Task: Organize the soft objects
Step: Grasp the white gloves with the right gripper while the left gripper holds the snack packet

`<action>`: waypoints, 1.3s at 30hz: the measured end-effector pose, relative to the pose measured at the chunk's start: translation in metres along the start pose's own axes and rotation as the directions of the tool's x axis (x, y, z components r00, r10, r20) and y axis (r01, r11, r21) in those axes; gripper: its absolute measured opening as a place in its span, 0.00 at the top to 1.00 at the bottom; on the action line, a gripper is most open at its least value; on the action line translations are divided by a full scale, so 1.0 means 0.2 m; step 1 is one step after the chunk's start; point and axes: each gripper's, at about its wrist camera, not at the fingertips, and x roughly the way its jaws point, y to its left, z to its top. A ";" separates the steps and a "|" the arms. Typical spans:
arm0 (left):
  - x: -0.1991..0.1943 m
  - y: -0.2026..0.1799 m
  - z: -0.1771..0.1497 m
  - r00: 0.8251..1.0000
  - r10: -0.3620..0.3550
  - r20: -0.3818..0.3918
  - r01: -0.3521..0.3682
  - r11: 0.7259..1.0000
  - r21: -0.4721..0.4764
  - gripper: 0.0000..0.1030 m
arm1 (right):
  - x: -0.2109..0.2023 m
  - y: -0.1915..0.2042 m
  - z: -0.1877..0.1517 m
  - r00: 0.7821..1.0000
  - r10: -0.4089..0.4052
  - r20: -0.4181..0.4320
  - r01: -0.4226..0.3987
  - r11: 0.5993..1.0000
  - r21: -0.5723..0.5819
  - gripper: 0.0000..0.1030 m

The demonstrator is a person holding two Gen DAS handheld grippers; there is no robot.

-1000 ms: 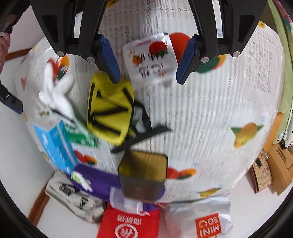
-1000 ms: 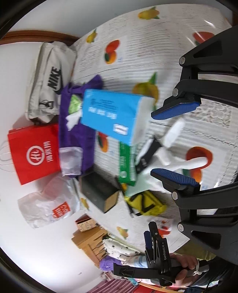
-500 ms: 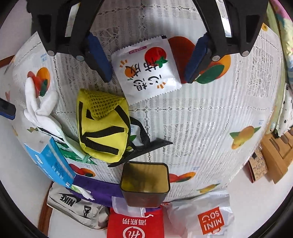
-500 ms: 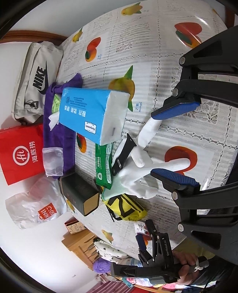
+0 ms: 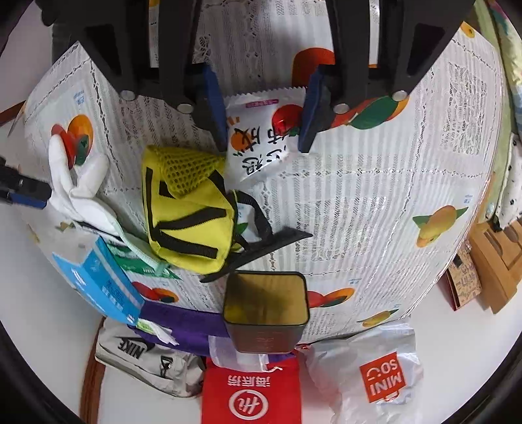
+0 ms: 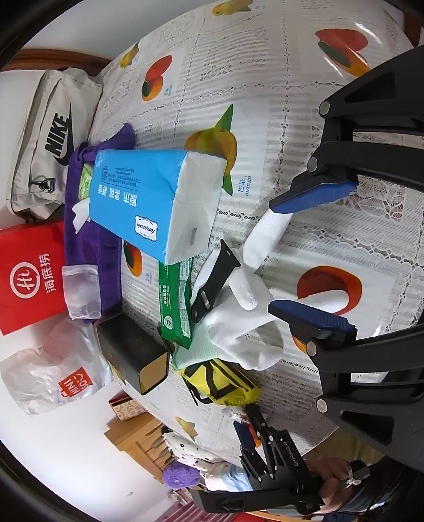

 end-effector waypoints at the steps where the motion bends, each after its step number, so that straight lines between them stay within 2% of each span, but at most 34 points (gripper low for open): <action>1: 0.00 0.01 0.00 1.000 -0.001 0.002 0.001 1.000 -0.001 0.69 | 0.00 0.00 0.00 1.000 -0.001 -0.002 0.001 1.000 -0.001 0.46; 6: 0.00 0.05 0.01 0.999 -0.038 0.009 0.038 0.999 -0.031 0.71 | 0.02 0.00 0.00 1.000 0.002 0.002 -0.002 1.000 -0.005 0.46; 12: 0.00 0.05 0.01 0.999 -0.043 0.010 0.044 0.998 -0.039 0.70 | 0.05 0.01 0.02 1.000 0.011 0.013 -0.011 1.000 -0.020 0.46; 15: 0.00 0.05 0.01 0.999 -0.047 0.008 0.047 0.998 -0.044 0.70 | 0.09 -0.01 0.05 1.000 -0.028 0.011 0.028 0.999 -0.027 0.46; 21: 0.01 0.04 0.01 0.999 -0.038 0.003 0.038 0.999 -0.033 0.69 | 0.15 0.01 0.07 1.000 -0.021 -0.007 0.020 0.996 -0.087 0.35; 23: 0.01 0.04 0.02 0.999 -0.033 0.001 0.033 0.999 -0.029 0.69 | 0.17 0.03 0.07 1.000 -0.012 -0.012 0.011 0.995 -0.101 0.35; 27: 0.01 0.05 0.02 0.999 -0.043 -0.001 0.043 0.998 -0.036 0.68 | 0.16 0.02 0.09 0.997 0.076 -0.020 -0.077 0.995 -0.059 0.34; 32: 0.02 0.05 0.03 0.999 -0.048 -0.004 0.047 0.998 -0.035 0.68 | 0.14 0.06 0.09 0.995 0.096 -0.009 -0.097 0.993 -0.071 0.34; 36: 0.02 0.04 0.03 0.999 -0.041 -0.002 0.041 0.999 -0.025 0.67 | 0.18 0.15 0.09 0.989 0.144 -0.039 -0.147 0.985 -0.089 0.27; 39: 0.02 0.04 0.03 0.999 -0.043 -0.002 0.043 0.999 -0.025 0.67 | 0.22 0.19 0.08 0.991 0.127 -0.036 -0.130 0.987 -0.099 0.20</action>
